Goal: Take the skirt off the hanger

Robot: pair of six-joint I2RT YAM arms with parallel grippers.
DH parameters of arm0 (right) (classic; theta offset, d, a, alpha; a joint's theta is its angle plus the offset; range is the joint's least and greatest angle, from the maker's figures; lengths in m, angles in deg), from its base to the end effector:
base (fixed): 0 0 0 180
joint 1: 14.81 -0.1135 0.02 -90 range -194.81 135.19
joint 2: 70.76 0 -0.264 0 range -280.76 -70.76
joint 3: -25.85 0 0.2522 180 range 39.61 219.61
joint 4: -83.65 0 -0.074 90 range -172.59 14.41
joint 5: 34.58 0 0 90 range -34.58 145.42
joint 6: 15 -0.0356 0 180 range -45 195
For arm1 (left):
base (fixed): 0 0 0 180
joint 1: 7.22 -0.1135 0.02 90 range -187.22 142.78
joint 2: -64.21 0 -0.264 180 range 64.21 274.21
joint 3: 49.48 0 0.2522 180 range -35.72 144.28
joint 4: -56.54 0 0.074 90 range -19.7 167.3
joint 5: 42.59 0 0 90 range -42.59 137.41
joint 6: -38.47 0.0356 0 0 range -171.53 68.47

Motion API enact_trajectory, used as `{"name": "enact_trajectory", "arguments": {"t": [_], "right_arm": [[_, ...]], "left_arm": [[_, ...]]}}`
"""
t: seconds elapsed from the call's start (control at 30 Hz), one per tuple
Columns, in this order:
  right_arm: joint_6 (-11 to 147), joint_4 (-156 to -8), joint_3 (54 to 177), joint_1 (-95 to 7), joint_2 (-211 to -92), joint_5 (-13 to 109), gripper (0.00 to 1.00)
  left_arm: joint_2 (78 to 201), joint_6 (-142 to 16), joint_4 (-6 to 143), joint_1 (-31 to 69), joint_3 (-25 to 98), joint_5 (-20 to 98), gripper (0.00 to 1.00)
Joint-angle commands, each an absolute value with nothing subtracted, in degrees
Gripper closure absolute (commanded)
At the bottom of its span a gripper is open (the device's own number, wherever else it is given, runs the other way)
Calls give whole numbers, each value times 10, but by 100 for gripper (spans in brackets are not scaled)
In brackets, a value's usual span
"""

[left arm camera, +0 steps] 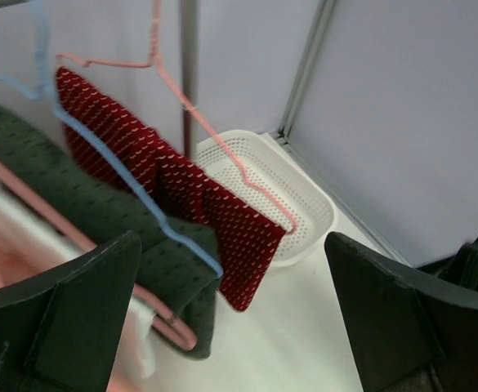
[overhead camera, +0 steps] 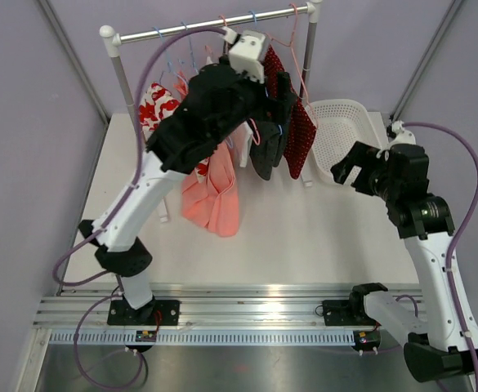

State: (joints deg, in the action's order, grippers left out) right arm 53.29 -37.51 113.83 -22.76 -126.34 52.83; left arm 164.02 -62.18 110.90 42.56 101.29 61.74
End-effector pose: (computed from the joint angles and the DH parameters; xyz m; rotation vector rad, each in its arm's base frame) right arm 0.1798 0.0267 0.4176 0.2172 2.0403 0.3702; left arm 0.2212 -0.2479 0.5631 0.3686 1.6214 -0.6037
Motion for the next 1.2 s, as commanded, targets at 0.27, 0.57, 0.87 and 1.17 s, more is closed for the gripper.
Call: {"name": "enact_trajectory", "arguments": {"t": [0.27,0.57,0.87,1.17], "right_arm": [[513,-370,1022,-232,-1126,532,5],[500,-353,1010,-231,-1094,494,6],[498,-353,996,-233,-1084,483,6],[499,-366,974,-237,-1084,492,6]], "left_arm": [[1741,-642,881,460,980,697,1],[1841,-652,832,463,1036,714,1],[1889,-691,820,444,1035,791,2],[1894,-673,795,436,1034,770,55]]}}
